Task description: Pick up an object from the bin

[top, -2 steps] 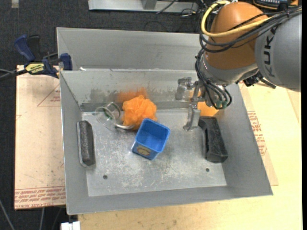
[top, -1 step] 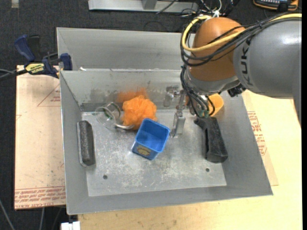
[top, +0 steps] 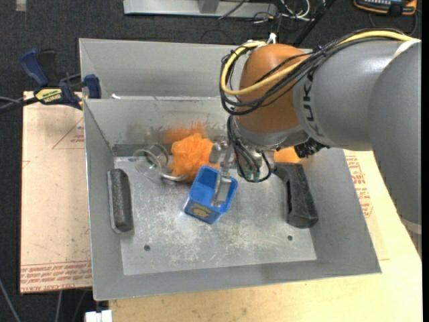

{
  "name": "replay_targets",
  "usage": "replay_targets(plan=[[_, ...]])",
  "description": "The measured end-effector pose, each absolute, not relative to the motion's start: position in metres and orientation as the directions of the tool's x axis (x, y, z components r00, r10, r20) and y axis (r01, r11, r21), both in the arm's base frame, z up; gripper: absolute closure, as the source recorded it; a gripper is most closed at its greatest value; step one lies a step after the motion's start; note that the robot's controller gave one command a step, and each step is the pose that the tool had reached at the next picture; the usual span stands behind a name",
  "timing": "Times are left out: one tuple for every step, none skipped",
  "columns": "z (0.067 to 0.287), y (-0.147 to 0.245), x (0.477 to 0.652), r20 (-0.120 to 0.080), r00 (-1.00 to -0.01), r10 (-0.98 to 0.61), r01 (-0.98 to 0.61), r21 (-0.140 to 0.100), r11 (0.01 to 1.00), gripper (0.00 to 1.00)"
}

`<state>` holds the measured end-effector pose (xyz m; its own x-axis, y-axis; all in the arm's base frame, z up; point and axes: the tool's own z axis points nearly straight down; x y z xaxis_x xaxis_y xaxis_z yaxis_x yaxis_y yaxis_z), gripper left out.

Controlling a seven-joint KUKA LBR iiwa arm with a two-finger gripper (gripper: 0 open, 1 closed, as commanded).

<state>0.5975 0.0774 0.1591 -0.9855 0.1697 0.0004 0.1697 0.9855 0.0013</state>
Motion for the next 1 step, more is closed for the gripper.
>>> replay_targets(plan=[[0.1183, 0.1037, 0.6279, -0.013, -0.993, 0.117, 0.117, 0.003, 0.993, 0.00]])
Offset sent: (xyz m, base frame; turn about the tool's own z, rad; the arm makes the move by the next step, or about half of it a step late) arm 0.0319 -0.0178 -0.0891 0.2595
